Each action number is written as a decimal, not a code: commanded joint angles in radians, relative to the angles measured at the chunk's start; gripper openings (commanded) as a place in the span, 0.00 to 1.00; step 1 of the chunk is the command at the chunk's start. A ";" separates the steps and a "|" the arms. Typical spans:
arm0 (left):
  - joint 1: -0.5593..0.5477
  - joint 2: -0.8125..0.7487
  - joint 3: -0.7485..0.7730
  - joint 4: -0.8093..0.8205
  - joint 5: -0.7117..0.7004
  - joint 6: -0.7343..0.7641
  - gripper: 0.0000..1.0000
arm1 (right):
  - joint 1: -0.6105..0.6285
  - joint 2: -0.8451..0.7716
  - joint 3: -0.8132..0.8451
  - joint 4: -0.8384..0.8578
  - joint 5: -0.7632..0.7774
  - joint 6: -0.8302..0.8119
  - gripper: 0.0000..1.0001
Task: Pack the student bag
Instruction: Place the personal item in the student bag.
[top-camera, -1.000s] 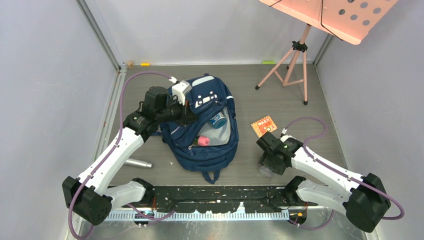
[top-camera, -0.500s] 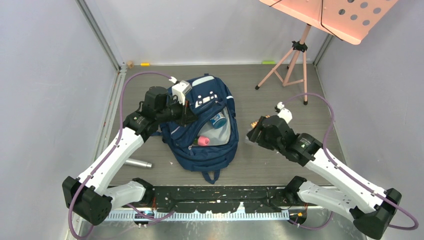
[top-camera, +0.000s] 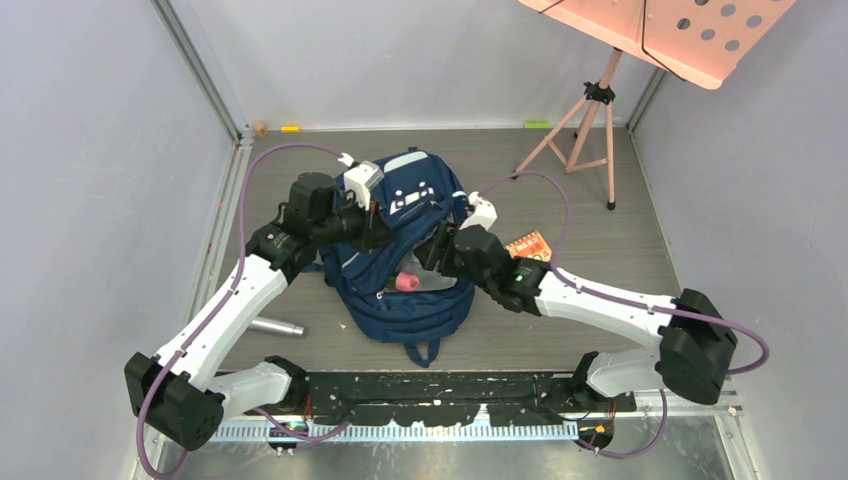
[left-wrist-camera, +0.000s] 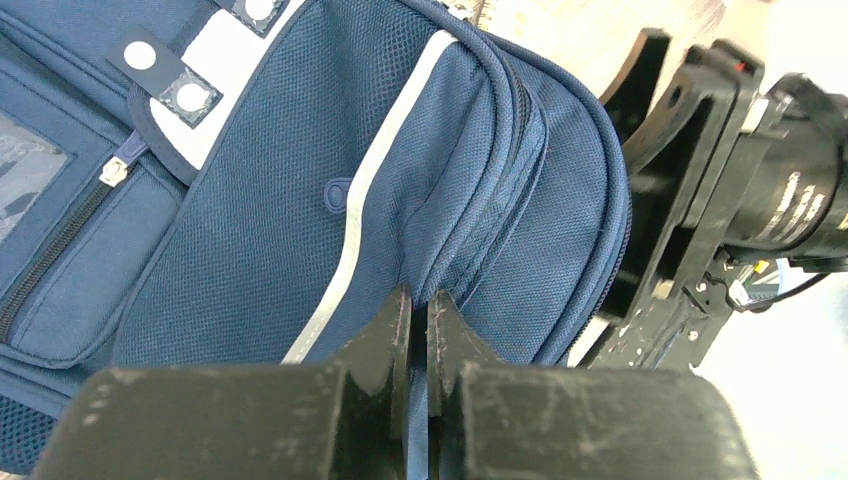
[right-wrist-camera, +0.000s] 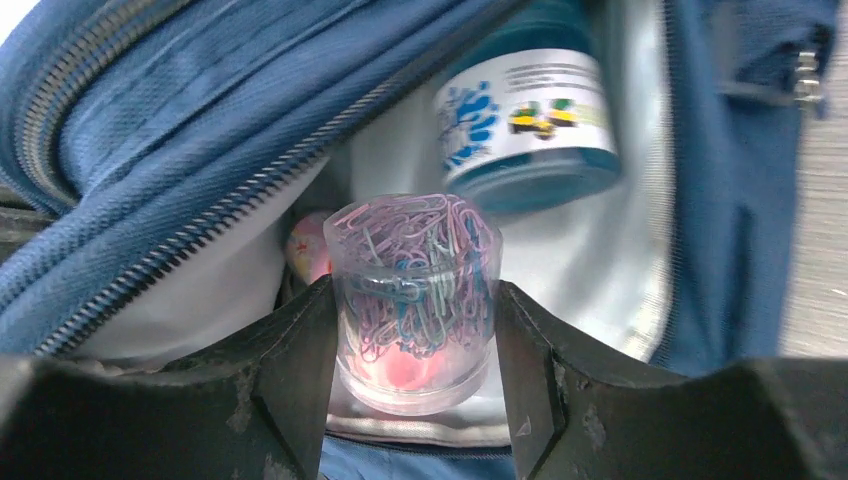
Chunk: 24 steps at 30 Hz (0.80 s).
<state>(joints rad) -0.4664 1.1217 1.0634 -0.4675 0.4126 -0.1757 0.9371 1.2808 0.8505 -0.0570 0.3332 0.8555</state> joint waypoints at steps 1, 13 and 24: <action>0.014 -0.018 0.032 0.080 -0.005 0.002 0.00 | 0.030 0.070 0.064 0.226 -0.012 -0.025 0.48; 0.014 -0.012 0.031 0.084 0.001 0.000 0.00 | 0.121 0.269 0.089 0.395 -0.026 -0.004 0.67; 0.014 -0.014 0.031 0.083 -0.009 0.002 0.00 | 0.148 0.205 0.060 0.324 0.057 -0.085 0.82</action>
<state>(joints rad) -0.4561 1.1217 1.0634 -0.4686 0.4114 -0.1757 1.0531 1.5528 0.8921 0.2386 0.3668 0.8368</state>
